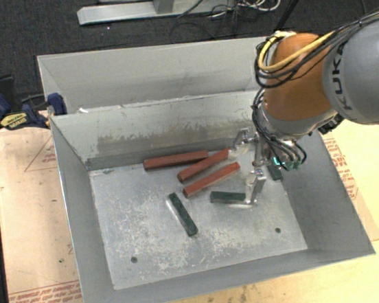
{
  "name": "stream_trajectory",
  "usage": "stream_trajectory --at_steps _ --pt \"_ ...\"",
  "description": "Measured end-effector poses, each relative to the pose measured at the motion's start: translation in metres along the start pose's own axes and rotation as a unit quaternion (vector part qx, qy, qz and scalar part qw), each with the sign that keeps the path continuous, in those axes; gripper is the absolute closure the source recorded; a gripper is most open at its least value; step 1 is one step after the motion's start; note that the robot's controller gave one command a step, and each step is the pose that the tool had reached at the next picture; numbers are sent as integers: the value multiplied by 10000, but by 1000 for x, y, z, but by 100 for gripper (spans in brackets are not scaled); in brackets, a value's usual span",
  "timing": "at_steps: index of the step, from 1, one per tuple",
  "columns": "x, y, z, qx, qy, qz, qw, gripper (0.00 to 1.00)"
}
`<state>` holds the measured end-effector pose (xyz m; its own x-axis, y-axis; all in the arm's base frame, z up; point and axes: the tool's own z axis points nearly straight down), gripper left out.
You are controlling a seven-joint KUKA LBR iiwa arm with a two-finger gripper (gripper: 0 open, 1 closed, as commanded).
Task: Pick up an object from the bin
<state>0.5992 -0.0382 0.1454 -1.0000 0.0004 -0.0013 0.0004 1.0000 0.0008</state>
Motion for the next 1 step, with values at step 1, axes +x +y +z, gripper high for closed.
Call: stream_trajectory --at_steps 1 --pt "24 10 63 3 -12 -254 9997 100"
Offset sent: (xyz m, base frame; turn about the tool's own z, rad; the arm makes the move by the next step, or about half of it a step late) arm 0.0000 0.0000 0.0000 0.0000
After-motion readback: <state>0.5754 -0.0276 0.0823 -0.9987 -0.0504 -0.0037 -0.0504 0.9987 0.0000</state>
